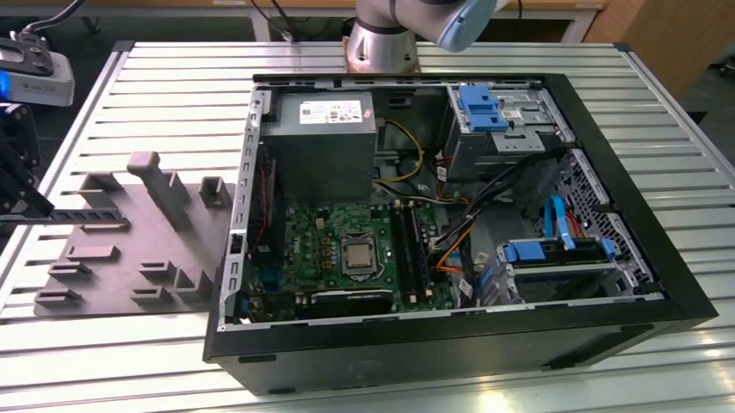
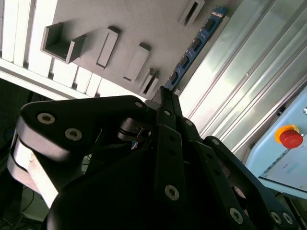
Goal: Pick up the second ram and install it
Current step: 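Pick up the second ram and move it above second insertion slot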
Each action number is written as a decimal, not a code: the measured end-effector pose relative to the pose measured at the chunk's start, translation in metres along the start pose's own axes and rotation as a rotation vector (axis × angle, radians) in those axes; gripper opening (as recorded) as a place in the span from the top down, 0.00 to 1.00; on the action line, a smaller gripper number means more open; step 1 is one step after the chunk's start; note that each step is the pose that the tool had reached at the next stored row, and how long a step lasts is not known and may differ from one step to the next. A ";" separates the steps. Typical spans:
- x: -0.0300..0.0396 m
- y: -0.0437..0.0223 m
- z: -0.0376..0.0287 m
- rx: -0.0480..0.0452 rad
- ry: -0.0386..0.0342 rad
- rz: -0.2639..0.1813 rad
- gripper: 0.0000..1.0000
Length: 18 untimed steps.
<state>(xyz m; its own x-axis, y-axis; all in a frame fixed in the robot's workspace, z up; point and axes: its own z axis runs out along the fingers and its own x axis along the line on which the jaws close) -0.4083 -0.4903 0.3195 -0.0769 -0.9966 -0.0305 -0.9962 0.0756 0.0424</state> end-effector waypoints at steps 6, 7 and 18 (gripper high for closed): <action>-0.0004 0.0001 -0.0031 0.0003 -0.0001 0.000 0.88; -0.0004 0.0002 -0.0036 0.0005 -0.0001 0.000 0.88; -0.0012 0.0005 -0.0100 0.0008 -0.0001 0.000 0.88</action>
<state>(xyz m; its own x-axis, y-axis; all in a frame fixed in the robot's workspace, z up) -0.4083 -0.4894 0.3295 -0.0769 -0.9966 -0.0306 -0.9963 0.0756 0.0416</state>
